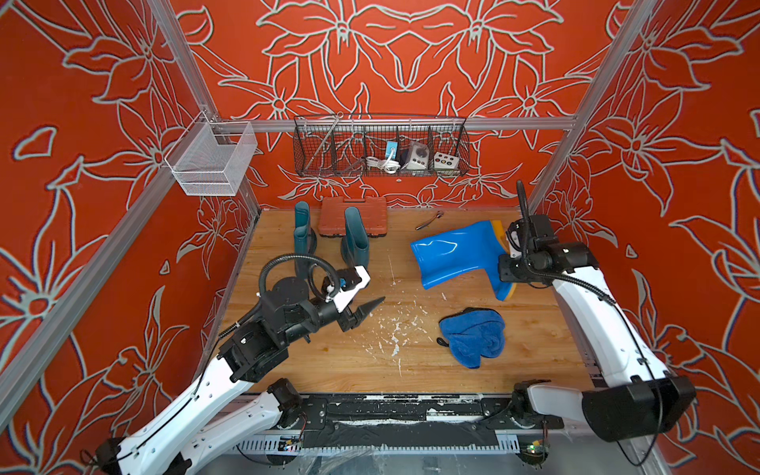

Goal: Wipe the rubber boots with a cloth
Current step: Place the rubber boot at the center of the board.

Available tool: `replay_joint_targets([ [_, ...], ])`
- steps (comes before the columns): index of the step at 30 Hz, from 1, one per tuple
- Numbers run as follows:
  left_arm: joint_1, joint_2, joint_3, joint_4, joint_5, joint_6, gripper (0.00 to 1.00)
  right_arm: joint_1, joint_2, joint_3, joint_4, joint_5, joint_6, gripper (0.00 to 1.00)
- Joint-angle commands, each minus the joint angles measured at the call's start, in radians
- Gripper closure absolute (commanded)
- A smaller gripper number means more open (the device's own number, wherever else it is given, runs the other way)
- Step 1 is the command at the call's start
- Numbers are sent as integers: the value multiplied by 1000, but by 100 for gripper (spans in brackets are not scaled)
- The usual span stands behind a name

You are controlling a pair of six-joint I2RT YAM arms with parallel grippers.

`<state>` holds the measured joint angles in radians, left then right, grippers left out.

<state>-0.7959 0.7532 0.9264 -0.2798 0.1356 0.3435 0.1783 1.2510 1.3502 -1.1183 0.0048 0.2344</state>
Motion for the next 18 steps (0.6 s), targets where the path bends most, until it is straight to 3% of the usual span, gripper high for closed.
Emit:
replay_joint_targets([
  [1,-120,77,-1,67,-146,120,32,19,-51,-38,-95,-119,7,100],
  [8,-456,316,-77,311,-415,270,25,52,-144,-128,-128,-202,34,100],
  [12,-507,533,-15,342,-489,278,23,112,-167,-164,-137,-209,59,100],
  [18,-497,796,82,406,-638,282,20,246,-151,-178,-115,-262,118,100],
])
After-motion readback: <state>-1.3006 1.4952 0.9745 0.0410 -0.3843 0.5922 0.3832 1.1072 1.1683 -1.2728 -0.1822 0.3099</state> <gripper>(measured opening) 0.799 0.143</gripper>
